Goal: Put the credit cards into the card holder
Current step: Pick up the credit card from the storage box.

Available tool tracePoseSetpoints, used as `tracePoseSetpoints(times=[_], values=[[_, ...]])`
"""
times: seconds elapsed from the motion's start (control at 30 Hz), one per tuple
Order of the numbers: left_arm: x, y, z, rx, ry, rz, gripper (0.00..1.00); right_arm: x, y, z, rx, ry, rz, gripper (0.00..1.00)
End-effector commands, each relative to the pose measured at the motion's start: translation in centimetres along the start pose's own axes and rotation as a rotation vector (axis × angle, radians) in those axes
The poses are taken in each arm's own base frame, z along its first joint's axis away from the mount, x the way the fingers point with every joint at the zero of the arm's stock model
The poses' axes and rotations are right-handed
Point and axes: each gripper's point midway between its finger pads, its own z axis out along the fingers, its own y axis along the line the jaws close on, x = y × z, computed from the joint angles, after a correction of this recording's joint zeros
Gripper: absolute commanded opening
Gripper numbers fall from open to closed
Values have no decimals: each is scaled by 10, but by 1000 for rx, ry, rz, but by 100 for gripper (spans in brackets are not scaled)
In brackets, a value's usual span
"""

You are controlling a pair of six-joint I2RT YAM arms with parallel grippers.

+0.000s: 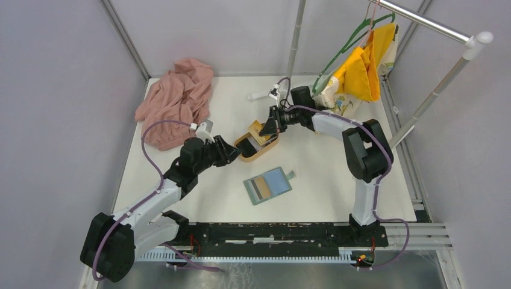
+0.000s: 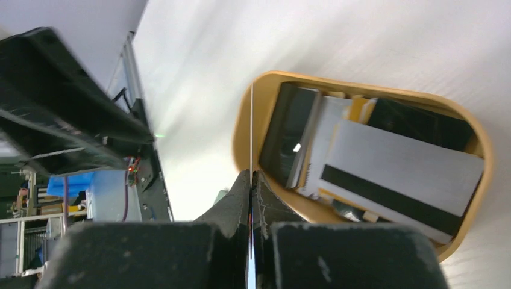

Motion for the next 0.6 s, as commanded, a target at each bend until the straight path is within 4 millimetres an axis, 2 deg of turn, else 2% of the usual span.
tracePoseSetpoints(times=[0.0,0.07,0.2,0.33,0.5,0.57], values=[[-8,-30,-5,156,-23,45,42,-22,55,-27,-174,-108,-140,0],[-12,-38,-13,198,-52,54,45,-17,73,-34,-257,-120,-150,0],[-18,-56,-30,292,-104,68,58,-3,106,-53,-368,-159,-208,0],[-19,-69,-45,379,-149,63,70,22,124,-71,-391,-196,-313,0],[-23,-93,-66,546,-225,90,73,61,138,-88,-417,-189,-398,0],[-18,-104,-78,638,-259,119,73,76,141,-92,-424,-183,-420,0]])
